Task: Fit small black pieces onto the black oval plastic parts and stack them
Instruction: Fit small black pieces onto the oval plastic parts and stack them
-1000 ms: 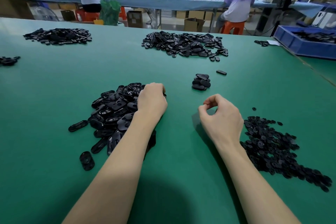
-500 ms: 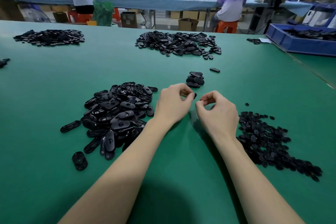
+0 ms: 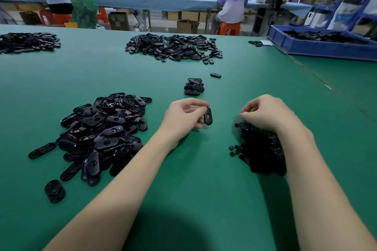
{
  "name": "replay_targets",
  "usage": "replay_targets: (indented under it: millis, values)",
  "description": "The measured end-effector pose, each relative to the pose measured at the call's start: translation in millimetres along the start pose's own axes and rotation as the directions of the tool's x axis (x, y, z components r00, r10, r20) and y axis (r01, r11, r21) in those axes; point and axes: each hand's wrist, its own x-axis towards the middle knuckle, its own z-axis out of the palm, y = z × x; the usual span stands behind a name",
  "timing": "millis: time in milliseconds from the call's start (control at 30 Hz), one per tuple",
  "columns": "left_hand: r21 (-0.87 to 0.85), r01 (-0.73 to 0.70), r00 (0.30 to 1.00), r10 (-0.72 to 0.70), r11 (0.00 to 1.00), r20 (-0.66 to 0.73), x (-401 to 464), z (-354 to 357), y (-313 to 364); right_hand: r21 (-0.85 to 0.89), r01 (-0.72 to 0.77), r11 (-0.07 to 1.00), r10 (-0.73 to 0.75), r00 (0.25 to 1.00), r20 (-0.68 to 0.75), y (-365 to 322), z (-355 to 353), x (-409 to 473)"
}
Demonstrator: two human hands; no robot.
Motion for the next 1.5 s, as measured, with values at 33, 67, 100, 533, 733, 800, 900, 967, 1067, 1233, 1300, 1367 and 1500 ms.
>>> replay_targets:
  millis: [33, 67, 100, 533, 733, 800, 900, 967, 1067, 1233, 1300, 1367, 1500]
  values:
    - [-0.016, 0.004, 1.0, -0.004, 1.0, 0.0, 0.0, 0.2, 0.2, -0.025, -0.01, 1.0, 0.01, 1.0, 0.014, -1.1, 0.8, -1.7]
    - [-0.032, 0.006, 1.0, -0.006, 0.999, 0.0, 0.2, -0.2, 0.5, -0.046, -0.016, 0.999, 0.017, 1.0, 0.022, -2.8, 2.5, -3.1]
    - [-0.046, 0.008, 1.0, -0.008, 0.999, -0.002, 0.5, -1.2, 0.7, -0.062, -0.022, 0.998, 0.024, 0.999, 0.023, -4.7, 4.6, -4.1]
    - [-0.165, 0.04, 0.999, -0.04, 0.986, 0.004, -1.9, -1.6, 2.3, -0.111, 0.023, 0.994, -0.028, 0.998, -0.049, -7.7, 23.1, -2.8]
    - [-0.198, 0.028, 0.998, -0.037, 0.98, -0.044, -1.3, -3.8, 6.1, -0.023, 0.107, 0.994, -0.108, 0.99, -0.09, -11.4, 25.3, 0.5]
    - [-0.211, 0.034, 0.998, -0.045, 0.977, -0.051, -1.3, -4.9, 7.1, 0.072, 0.128, 0.989, -0.121, 0.989, -0.091, -12.1, 26.1, 1.7]
    - [-0.222, 0.043, 0.997, -0.057, 0.974, -0.056, -1.5, -5.1, 7.3, 0.27, 0.161, 0.949, -0.14, 0.985, -0.097, -12.3, 28.1, 2.2]
    - [-0.229, 0.044, 0.996, -0.059, 0.973, -0.06, -1.9, -4.8, 7.4, 0.351, 0.187, 0.918, -0.16, 0.982, -0.103, -12.6, 28.5, 1.8]
    - [-0.238, 0.049, 0.996, -0.066, 0.97, -0.065, -1.4, -5.4, 7.4, 0.455, 0.215, 0.864, -0.191, 0.977, -0.098, -14.8, 27.0, 1.1]
    - [-0.244, 0.05, 0.995, -0.068, 0.968, -0.067, -0.1, -6.2, 6.4, 0.512, 0.229, 0.828, -0.25, 0.968, -0.029, -18.1, 25.4, -2.4]
    - [-0.244, 0.052, 0.995, -0.07, 0.968, -0.066, 0.0, -5.8, 5.6, 0.525, 0.239, 0.817, -0.272, 0.962, -0.015, -18.8, 25.2, -2.9]
    - [-0.238, 0.054, 0.995, -0.072, 0.97, -0.065, 0.3, -5.3, 4.6, 0.557, 0.255, 0.79, -0.298, 0.954, -0.014, -20.3, 25.2, -3.7]
    - [-0.228, 0.049, 0.997, -0.063, 0.973, -0.053, -0.1, -4.3, 3.4, 0.638, 0.252, 0.727, -0.327, 0.945, 0.0, -26.0, 27.4, -7.5]
